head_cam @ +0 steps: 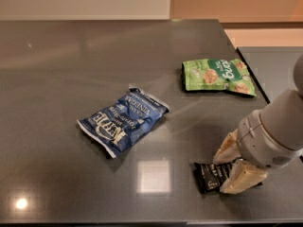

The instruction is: Pick rxbar chocolate

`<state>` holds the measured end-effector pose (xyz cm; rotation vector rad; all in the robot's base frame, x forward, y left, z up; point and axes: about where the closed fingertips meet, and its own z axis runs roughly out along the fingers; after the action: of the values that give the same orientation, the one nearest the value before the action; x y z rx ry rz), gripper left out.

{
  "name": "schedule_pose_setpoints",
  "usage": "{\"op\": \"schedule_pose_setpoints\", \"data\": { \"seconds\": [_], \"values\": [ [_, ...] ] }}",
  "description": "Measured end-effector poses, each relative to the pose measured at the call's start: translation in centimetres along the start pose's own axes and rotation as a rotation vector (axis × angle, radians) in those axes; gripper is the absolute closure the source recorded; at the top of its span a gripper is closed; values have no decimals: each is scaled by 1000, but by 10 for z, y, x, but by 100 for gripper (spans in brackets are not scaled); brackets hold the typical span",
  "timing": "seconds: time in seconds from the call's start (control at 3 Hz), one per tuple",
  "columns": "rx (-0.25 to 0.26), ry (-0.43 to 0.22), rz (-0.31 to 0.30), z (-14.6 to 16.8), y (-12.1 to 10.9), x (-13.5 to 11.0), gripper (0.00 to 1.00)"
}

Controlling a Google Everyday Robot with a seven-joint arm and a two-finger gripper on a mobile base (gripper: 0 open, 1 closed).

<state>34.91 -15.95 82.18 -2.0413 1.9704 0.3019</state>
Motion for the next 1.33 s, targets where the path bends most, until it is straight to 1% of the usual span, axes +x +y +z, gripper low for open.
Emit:
{"op": "schedule_pose_setpoints", "data": {
  "seconds": [0.33,0.67,1.33],
  "values": [
    [0,0,0,-2,0,-1,87],
    [9,10,18,-18,-7,-4,100],
    [20,29,81,-69,-33,-11,100]
  ]
}}
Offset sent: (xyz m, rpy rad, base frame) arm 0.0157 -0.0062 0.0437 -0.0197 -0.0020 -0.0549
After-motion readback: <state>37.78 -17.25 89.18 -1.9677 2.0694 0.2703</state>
